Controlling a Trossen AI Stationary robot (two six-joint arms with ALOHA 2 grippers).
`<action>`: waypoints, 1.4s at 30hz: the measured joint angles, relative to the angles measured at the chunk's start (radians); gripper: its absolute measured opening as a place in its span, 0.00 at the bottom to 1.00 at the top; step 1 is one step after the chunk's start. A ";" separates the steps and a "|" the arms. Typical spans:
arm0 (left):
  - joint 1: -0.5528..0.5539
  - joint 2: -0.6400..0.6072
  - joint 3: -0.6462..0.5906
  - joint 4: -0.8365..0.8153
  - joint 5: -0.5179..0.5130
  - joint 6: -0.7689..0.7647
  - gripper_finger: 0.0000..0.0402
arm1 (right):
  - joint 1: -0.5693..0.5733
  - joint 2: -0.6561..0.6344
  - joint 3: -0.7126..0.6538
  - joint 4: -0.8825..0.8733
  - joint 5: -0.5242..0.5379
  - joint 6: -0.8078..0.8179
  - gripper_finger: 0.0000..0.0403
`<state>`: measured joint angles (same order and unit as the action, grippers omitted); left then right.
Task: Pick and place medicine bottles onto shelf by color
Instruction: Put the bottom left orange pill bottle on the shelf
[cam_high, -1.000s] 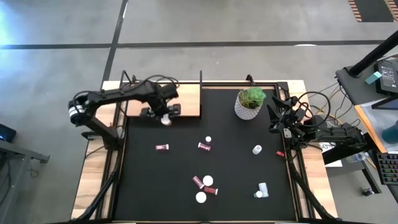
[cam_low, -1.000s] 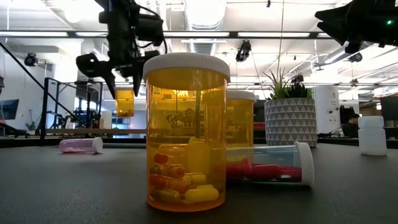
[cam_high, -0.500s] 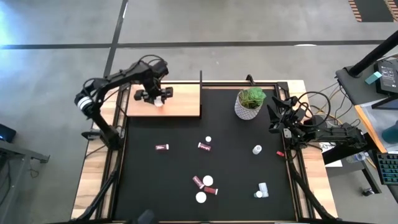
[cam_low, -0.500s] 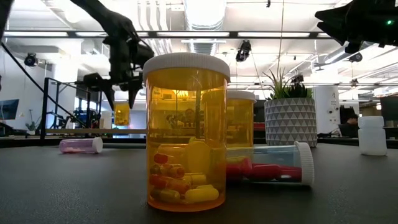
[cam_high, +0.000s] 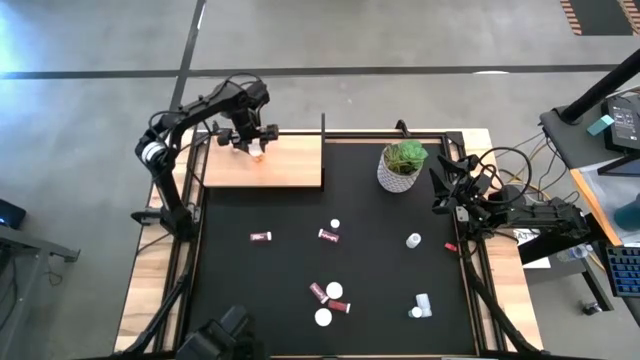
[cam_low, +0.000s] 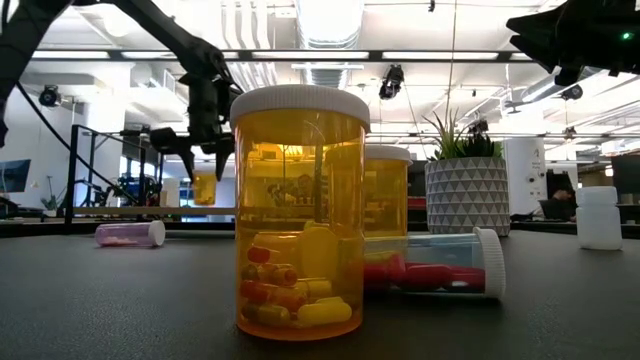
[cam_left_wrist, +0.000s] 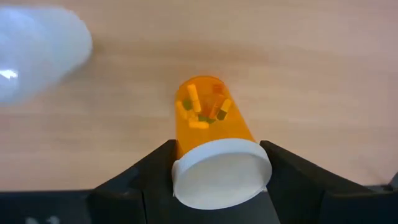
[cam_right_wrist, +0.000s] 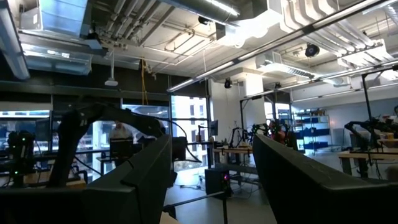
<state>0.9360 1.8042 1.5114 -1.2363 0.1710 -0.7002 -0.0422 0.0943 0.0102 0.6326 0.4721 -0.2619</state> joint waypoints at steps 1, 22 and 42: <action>0.005 0.003 0.007 0.001 -0.002 0.000 0.50 | 0.000 0.000 0.000 0.000 0.000 0.000 0.53; 0.082 0.039 0.037 0.038 -0.012 -0.002 0.50 | 0.000 0.000 0.000 0.000 0.000 0.000 0.53; 0.083 0.039 0.035 0.054 -0.011 0.000 0.50 | 0.000 0.000 0.000 0.000 0.000 0.000 0.53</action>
<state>1.0191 1.8431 1.5459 -1.1824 0.1604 -0.6998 -0.0422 0.0941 0.0104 0.6327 0.4721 -0.2619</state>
